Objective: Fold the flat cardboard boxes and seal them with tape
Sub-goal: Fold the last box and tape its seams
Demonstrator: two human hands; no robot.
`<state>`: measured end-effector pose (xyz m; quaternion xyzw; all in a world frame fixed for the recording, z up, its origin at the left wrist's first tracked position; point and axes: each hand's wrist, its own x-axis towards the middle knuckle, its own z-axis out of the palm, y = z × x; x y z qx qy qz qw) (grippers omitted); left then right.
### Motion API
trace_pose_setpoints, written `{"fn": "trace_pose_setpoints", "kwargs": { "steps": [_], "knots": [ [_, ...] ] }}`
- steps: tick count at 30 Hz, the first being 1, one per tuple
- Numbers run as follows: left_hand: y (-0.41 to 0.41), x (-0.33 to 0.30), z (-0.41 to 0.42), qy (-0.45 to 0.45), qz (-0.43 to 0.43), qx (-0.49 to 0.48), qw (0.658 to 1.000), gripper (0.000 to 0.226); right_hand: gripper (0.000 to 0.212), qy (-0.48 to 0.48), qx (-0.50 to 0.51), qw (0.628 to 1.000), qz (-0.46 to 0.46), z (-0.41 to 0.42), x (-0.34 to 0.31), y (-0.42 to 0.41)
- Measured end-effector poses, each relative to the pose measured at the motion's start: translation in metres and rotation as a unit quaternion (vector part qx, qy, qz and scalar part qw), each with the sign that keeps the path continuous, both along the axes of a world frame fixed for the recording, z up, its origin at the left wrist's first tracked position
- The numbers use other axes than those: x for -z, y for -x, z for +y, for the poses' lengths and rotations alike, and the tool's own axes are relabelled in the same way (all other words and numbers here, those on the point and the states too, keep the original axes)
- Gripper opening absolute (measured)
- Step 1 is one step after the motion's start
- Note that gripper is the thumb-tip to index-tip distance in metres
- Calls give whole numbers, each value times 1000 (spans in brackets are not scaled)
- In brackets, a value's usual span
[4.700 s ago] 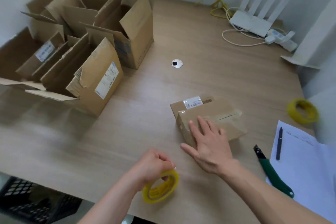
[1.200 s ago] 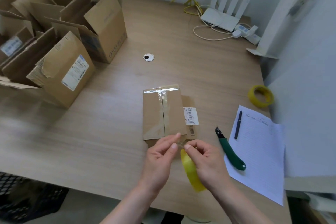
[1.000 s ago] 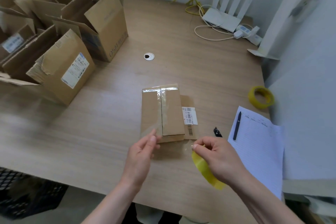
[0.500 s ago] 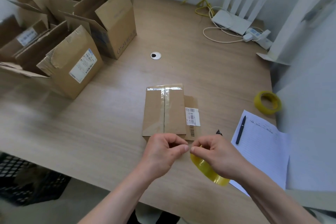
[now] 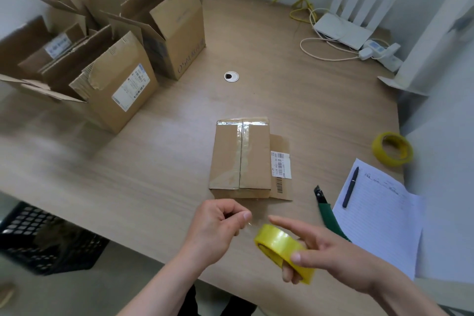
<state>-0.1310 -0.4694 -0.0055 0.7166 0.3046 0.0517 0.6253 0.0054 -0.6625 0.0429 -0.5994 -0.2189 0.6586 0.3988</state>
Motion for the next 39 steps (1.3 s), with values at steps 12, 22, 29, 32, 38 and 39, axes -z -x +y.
{"fn": "trace_pose_setpoints", "kwargs": {
  "steps": [12,22,29,32,38,39],
  "knots": [
    [0,48,42,-16,-11,-220,975,21,45,107,-74,718,-683,50,33,-33],
    [-14,65,52,4,-18,-242,970,22,48,161,-101,707,-682,69,55,-42],
    [-13,68,56,-23,-4,-246,969,37,48,179,-107,713,-670,76,58,-41],
    [-13,71,57,-24,2,-244,969,38,47,173,-101,715,-669,76,61,-39],
    [-16,76,60,-28,4,-249,968,39,43,173,-104,714,-670,78,66,-41],
    [-16,77,60,-31,6,-250,968,38,42,174,-103,718,-666,78,68,-41]
  ]
}}
